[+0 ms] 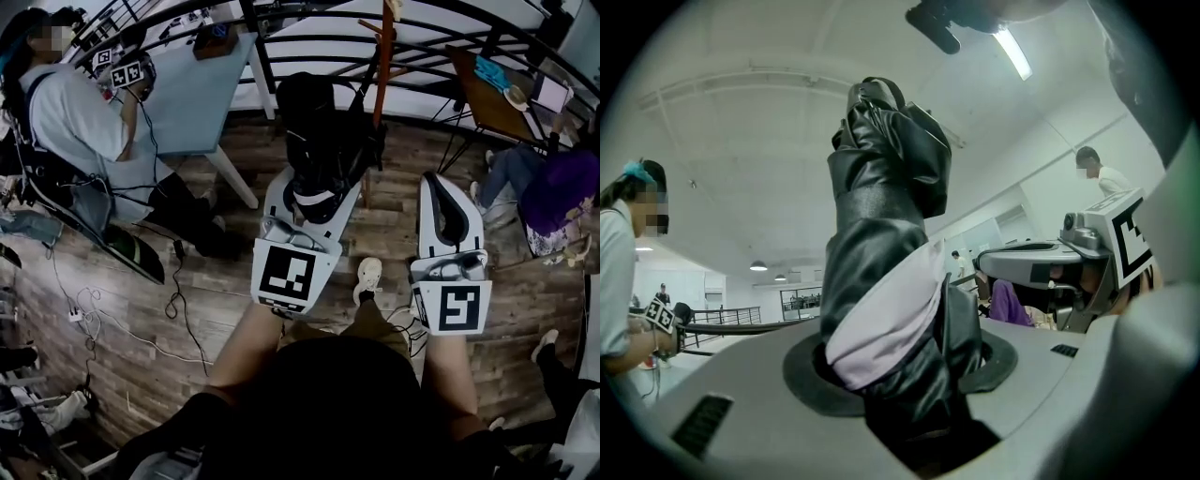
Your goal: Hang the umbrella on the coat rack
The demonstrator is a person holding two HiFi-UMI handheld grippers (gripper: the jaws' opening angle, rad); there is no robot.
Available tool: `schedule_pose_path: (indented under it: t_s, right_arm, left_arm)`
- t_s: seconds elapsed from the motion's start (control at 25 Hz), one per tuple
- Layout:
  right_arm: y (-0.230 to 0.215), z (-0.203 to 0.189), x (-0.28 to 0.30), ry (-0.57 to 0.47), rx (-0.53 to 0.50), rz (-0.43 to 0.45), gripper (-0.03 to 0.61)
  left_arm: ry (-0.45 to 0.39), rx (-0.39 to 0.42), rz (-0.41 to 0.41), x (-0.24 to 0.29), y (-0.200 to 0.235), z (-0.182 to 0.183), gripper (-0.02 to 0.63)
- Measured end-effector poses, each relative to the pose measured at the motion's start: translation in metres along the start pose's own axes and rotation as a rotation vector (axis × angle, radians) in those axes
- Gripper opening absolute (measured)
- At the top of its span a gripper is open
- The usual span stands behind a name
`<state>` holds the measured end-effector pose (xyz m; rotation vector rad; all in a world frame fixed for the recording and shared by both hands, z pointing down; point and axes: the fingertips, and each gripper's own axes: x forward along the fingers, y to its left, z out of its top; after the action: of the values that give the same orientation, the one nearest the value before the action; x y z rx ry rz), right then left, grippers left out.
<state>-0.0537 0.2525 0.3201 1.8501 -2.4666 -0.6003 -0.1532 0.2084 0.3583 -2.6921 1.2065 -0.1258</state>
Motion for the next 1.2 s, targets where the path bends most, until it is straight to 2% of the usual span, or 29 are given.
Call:
schedule_pose_path:
  t_s: [0.88,1.2]
  right_arm:
    - [-0.146,-0.093,0.162,-0.024,0.076,0.087,0.028]
    - [-0.176,-0.110,0.211,-0.042,0.078,0.124,0.028]
  left_arm:
    - [0.072,0.029,0.071,0.212,0.047,-0.018,0.236]
    - [0.071,0.030,0.109,0.262,0.070,-0.020,0.236]
